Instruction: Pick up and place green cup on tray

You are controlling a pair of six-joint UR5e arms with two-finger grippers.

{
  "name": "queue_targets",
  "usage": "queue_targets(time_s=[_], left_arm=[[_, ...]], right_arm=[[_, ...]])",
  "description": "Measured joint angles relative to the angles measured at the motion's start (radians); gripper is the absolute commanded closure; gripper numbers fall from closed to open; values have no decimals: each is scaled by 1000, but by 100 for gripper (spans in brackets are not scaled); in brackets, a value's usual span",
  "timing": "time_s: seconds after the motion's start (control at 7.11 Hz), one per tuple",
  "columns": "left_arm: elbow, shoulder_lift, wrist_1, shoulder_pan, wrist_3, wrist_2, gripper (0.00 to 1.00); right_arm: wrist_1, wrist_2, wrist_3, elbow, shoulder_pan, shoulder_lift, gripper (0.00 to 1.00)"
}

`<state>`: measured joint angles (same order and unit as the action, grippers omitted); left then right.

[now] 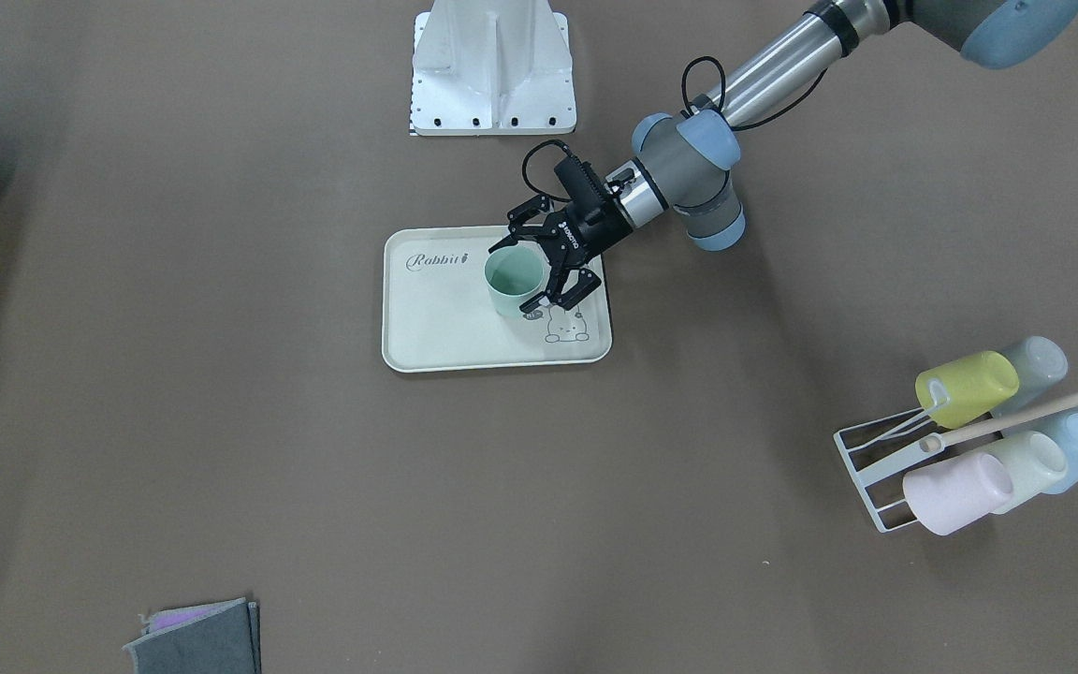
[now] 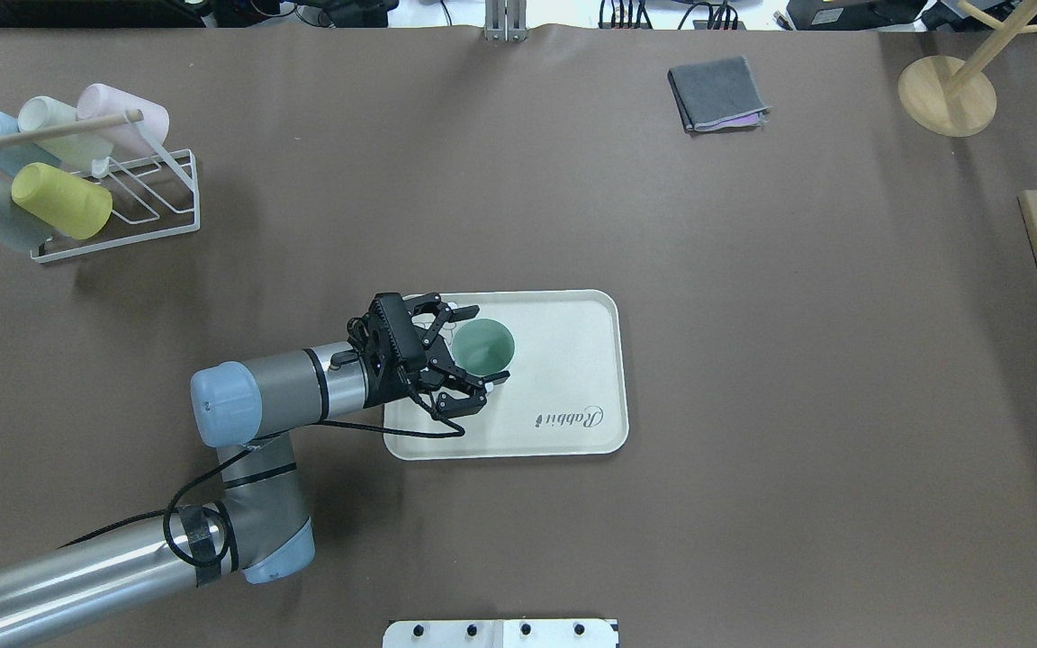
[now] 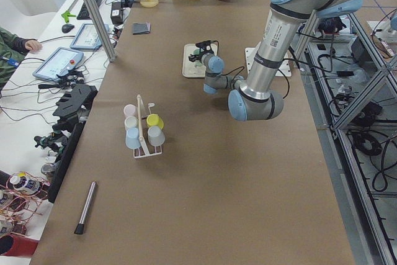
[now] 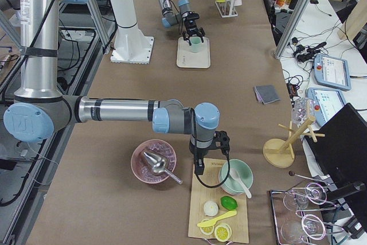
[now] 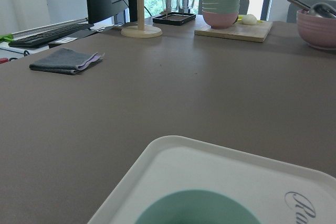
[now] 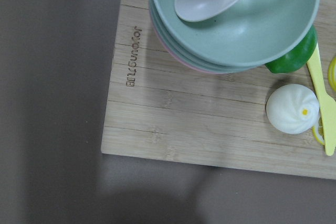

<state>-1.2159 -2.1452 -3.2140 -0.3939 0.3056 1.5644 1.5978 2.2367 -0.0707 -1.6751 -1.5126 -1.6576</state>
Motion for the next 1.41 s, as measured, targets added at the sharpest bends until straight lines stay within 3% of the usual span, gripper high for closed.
queue_targets(time_s=[0.28, 0.56, 1.12, 1.41], left_arm=[[-74, 6, 57, -2, 5, -1, 2], [-168, 2, 222, -27, 5, -1, 2], [-361, -9, 815, -167, -60, -4, 2], [-427, -10, 1109, -229, -233, -96, 2]], right_arm=[[2, 2, 0, 0, 0, 2, 0], [1, 2, 0, -2, 0, 3, 0], [-2, 8, 0, -8, 0, 4, 0], [0, 14, 0, -11, -1, 3, 0]])
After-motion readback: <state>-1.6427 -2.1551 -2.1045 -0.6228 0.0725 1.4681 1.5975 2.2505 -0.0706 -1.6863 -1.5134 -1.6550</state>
